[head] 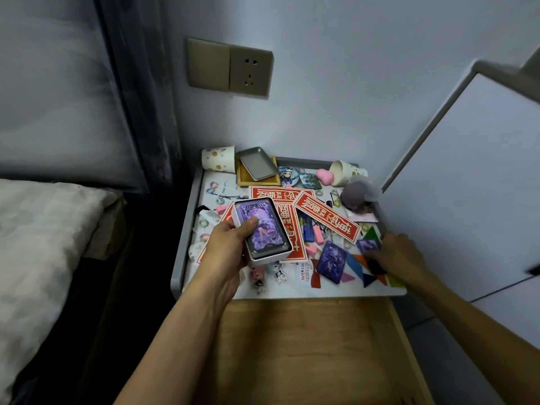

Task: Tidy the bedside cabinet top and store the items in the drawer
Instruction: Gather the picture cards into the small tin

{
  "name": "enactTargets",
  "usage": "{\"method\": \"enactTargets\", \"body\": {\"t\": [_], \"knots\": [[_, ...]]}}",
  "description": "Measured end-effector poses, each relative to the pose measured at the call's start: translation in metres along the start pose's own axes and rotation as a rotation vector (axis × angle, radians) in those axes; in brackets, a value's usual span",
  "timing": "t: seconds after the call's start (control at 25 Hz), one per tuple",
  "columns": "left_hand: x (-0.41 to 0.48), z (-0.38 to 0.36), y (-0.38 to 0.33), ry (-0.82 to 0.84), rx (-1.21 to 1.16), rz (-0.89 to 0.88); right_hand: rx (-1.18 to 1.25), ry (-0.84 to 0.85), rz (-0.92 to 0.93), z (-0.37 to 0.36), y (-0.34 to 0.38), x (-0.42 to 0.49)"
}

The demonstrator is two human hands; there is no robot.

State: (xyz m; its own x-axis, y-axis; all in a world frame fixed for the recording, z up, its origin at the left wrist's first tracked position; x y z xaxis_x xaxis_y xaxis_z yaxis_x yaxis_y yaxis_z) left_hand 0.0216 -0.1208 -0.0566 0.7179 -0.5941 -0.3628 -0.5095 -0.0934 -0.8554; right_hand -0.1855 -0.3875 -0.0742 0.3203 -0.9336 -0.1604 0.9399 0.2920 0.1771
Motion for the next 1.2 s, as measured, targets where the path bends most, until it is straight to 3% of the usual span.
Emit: {"method": "enactTargets", "body": {"t": [0.28, 0.52, 0.64, 0.72, 0.8, 1.2], "knots": [[0.001, 0.0, 0.002, 0.002, 0.009, -0.003, -0.077, -0.001, -0.042, -0.014, 0.003, 0.014], [0.0, 0.002, 0.001, 0.014, 0.004, -0.003, 0.229, -0.09, 0.072, 0.003, 0.006, 0.003], [0.002, 0.002, 0.001, 0.015, 0.009, -0.009, 0.39, 0.06, 0.169, 0.01, 0.029, -0.02], [0.002, 0.002, 0.002, 0.009, 0.0, -0.004, 0.297, 0.249, 0.213, -0.004, 0.048, -0.032], [0.001, 0.001, 0.003, 0.011, 0.002, 0.003, 0.165, 0.312, 0.216, -0.021, 0.056, -0.033], [0.002, 0.006, 0.002, 0.009, 0.055, -0.014, 0.13, 0.241, 0.204, -0.023, 0.073, -0.026]]}}
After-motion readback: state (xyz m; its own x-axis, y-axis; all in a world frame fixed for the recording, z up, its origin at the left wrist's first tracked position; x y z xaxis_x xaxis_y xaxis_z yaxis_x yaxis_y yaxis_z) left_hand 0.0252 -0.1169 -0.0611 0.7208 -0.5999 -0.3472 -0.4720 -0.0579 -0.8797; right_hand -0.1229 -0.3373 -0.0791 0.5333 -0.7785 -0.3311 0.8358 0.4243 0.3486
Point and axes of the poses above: each hand's wrist, its own x-axis towards the middle knuckle, its own z-axis out of the back of the hand, y = z × x, the point moved 7 cm from there along x, towards the middle knuckle, and after that the axes turned 6 degrees about -z, right-handed, at the moved point
